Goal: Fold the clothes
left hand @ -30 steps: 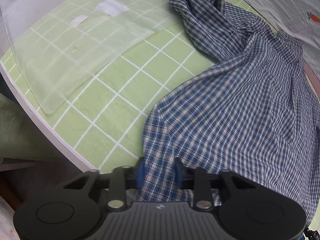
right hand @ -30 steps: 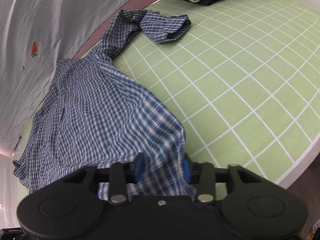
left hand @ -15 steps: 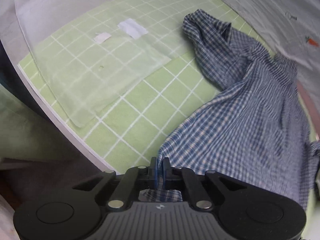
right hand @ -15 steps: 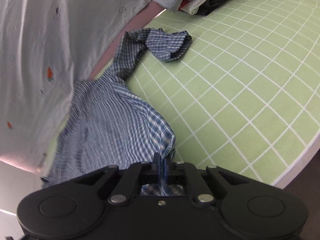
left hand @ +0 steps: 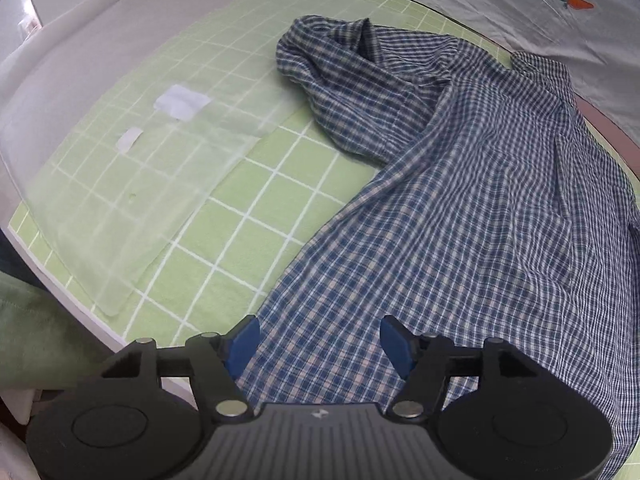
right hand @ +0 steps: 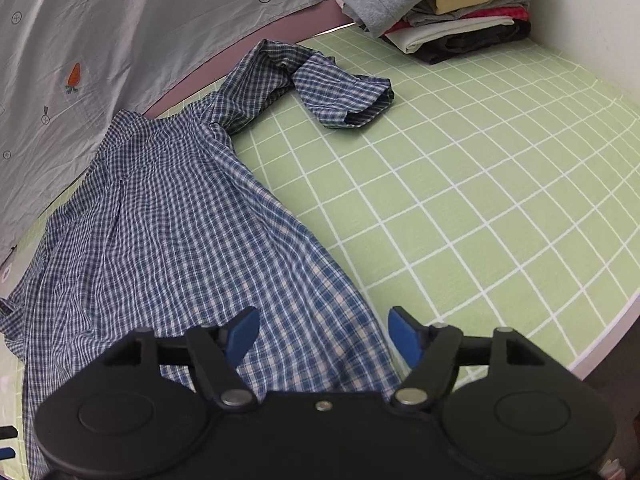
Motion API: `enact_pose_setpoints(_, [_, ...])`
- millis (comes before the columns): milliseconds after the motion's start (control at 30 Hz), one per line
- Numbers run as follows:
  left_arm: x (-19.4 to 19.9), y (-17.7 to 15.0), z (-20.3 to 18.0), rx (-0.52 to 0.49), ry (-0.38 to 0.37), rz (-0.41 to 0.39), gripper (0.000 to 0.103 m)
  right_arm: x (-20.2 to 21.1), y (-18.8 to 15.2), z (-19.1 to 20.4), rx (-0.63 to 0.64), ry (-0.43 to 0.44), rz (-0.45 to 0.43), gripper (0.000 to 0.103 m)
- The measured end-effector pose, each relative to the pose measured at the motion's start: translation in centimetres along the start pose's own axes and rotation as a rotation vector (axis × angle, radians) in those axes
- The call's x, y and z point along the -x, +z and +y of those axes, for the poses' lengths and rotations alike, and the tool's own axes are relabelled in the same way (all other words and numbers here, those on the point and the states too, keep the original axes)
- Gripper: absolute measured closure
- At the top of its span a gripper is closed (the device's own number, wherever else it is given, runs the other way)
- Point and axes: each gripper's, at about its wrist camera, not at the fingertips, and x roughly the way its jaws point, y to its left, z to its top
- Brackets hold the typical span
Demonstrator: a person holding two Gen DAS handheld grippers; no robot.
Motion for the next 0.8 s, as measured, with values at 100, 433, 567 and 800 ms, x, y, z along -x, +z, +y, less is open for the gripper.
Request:
enact_pose_setpoints(100, [-0.7, 0.7, -2.5, -0.062, -0.003, -0.001, 0.028, -0.4, 0.4, 0.8, 0.038, -0.014, -0.017, 0.019])
enact_pose_setpoints(433, [-3.9, 2.2, -9.5, -0.163, -0.062, 0.055, 0.022, -2.1, 3.6, 0.5, 0.016, -0.028, -0.067, 0.005])
enact_pose_setpoints(567, [-5.9, 3.1, -11.9, -0.202, -0.055, 0.093, 0.017, -3.4, 5.7, 0.2, 0.002, -0.046, -0.079, 0.004])
enact_pose_setpoints(800, [-8.2, 6.0, -15.4, -0.236, -0.032, 0.097, 0.016, -6.6, 9.9, -1.3, -0.097, -0.063, -0.114, 0.004])
